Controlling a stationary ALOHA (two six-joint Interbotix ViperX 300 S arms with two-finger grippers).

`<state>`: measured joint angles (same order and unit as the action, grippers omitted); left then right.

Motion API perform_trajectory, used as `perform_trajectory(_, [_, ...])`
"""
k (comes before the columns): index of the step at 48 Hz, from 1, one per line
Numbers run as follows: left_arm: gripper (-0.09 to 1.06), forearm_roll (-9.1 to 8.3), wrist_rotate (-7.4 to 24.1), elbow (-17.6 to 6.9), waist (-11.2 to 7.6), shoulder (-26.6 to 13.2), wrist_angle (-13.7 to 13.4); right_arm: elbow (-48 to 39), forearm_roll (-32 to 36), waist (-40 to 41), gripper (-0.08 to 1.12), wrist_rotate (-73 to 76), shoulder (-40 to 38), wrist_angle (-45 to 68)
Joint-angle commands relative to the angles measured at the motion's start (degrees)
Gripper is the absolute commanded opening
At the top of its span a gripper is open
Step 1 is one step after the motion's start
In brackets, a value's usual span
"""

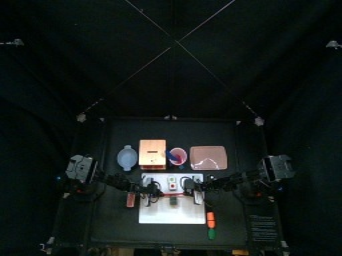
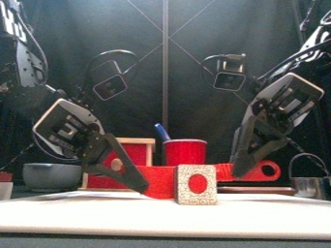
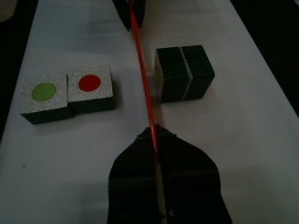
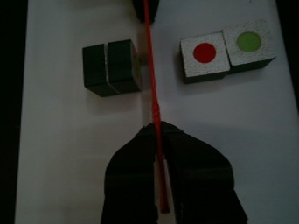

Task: Cut the sushi into 4 pieces with the knife
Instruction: Cut the sushi into 4 pieces

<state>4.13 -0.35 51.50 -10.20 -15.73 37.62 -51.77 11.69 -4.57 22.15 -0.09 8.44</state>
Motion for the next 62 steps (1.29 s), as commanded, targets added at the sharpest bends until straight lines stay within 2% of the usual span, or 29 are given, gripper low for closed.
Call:
perform_trajectory(1, [0.17,0.97,0.3,-1.2,-0.44,-1.8,-1.1,1.8,-0.2,0.2,0.17,0.1,1.3,0.5])
perform_trajectory(12, [0.17,1.67,0.5,-2.8,-0.44,-6.1,-2.7,2.8,-0.2,0.1,0.17,0.1,4.8,0.5])
perform_trajectory(22, [0.17,1.49,0.8,-3.9,0.0,-5.9,-4.6,2.8,-0.2,0.4,0.17,0.0,4.6,0.2])
perform_trajectory(29, [0.17,1.41,0.9,-3.8,0.09,-5.4,-4.7,2.8,-0.1,0.6,0.17,-0.1,4.1,-0.3])
perform_trajectory(33, [0.17,0.79,0.9,-3.4,0.79,-4.6,-4.8,2.8,0.1,1.4,0.17,-0.3,3.7,-0.8])
perform_trajectory(45, [0.17,-1.85,0.9,-1.8,5.27,-1.3,-4.9,2.8,0.9,4.0,0.17,-0.7,0.7,-2.7])
perform_trajectory(51, [0.17,-3.43,0.9,-1.0,6.94,0.7,-5.2,2.8,1.8,4.3,0.17,-0.7,-1.1,-3.4])
perform_trajectory(56, [0.17,-4.48,0.9,-0.7,7.38,3.0,-6.2,3.0,1.9,4.2,0.17,-0.5,-2.5,-3.5])
perform_trajectory(62, [0.17,-4.57,0.7,-1.5,7.03,5.9,-8.3,3.4,1.6,3.8,0.17,0.0,-4.7,-3.5])
